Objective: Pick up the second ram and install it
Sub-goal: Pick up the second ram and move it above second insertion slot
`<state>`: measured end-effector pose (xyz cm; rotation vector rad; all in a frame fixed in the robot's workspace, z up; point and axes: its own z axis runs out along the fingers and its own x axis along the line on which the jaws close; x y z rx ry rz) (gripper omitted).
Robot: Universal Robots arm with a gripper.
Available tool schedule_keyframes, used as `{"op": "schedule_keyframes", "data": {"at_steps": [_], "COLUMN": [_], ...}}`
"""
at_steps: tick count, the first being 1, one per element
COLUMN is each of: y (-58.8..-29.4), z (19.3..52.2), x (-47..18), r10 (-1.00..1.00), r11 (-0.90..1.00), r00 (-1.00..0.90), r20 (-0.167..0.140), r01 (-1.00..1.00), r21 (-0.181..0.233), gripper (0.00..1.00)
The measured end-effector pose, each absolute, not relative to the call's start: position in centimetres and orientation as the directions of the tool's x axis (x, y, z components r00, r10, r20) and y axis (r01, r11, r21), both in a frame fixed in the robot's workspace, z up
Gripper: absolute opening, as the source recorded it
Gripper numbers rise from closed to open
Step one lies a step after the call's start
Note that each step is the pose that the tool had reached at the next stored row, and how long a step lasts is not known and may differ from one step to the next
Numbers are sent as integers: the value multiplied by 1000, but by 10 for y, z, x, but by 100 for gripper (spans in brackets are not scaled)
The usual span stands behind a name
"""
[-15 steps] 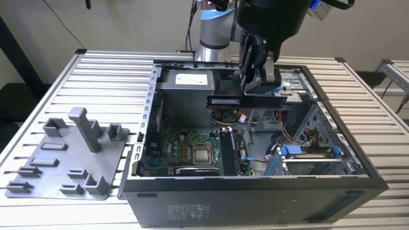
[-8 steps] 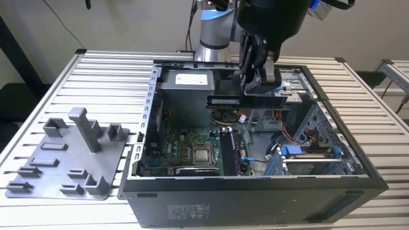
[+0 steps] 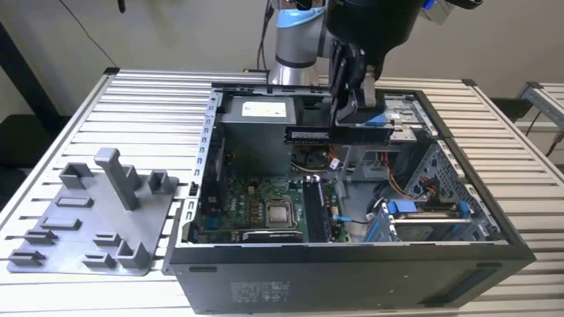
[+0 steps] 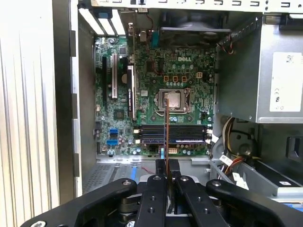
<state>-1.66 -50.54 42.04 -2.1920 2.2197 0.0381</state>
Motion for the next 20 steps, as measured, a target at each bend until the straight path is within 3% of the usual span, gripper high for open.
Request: {"op": "schedule_keyframes", "data": {"at_steps": [11,20], "y": [-479,-457], "z": [420,420], "x": [-17,-17], "r10": [-999,-999], "r11": [12,12], "r00": [-12,-12], "r20": [-34,-52], "r01": [-1000,-1000], "r21": [2,2], "gripper": [14,14]}}
